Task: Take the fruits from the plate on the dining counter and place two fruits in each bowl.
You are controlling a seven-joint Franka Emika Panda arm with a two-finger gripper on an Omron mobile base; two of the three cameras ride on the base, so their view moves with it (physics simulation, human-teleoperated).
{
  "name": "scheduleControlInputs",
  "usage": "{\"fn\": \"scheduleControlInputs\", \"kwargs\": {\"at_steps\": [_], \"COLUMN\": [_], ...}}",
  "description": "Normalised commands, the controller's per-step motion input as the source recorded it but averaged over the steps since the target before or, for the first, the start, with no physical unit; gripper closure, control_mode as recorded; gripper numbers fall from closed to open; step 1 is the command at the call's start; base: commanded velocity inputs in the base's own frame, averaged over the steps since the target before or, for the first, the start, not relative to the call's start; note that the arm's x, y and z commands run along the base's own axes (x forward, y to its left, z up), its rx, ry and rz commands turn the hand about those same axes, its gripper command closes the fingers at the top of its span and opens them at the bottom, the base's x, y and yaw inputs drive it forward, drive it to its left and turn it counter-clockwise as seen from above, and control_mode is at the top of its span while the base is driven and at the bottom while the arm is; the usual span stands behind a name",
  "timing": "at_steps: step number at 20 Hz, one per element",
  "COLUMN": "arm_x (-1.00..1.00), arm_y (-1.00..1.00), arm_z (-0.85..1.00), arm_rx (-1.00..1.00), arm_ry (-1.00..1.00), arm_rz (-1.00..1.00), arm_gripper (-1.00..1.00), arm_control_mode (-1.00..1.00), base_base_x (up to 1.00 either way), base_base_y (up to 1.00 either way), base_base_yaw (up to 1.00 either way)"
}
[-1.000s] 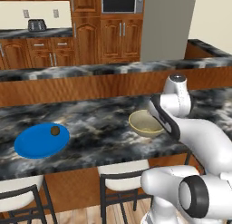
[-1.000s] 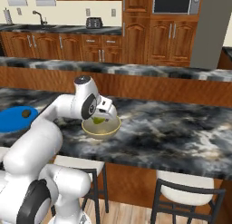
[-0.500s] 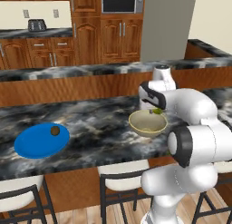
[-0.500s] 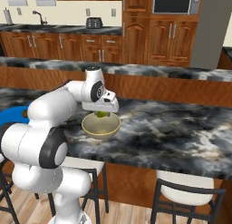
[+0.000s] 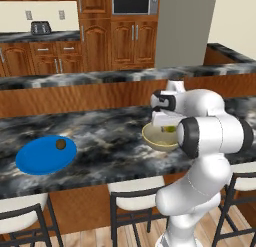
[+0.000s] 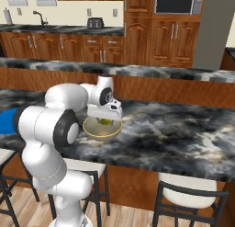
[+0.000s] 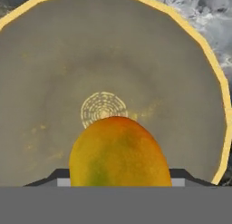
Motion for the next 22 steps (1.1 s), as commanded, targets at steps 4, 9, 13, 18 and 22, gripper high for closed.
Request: {"fn": "scheduleControlInputs", "kwargs": {"at_steps": [4, 9, 13, 18, 22], "arm_x": [0.00, 0.01, 0.09, 0.16, 0.10], "arm_y": [0.16, 0.26, 0.20, 0.01, 0.00], "arm_z": [-0.52, -0.40, -0.30, -0.21, -0.06], "arm_rx": [0.00, 0.00, 0.00, 0.00, 0.00], "arm_ry": [-0.01, 0.00, 0.01, 0.00, -0.01], "arm_rz": [0.01, 0.00, 0.00, 0.00, 0.00], "arm_gripper": [1.00, 1.00, 1.00, 1.00, -1.00], "arm_control_mode": [-1.00, -1.00, -1.00, -1.00, -1.00], "base_base_x": [0.00, 0.00, 0.00, 0.00, 0.00], "base_base_y": [0.00, 0.00, 0.00, 0.00, 0.00], "base_base_yaw": [0.00, 0.00, 0.00, 0.00, 0.00]}}
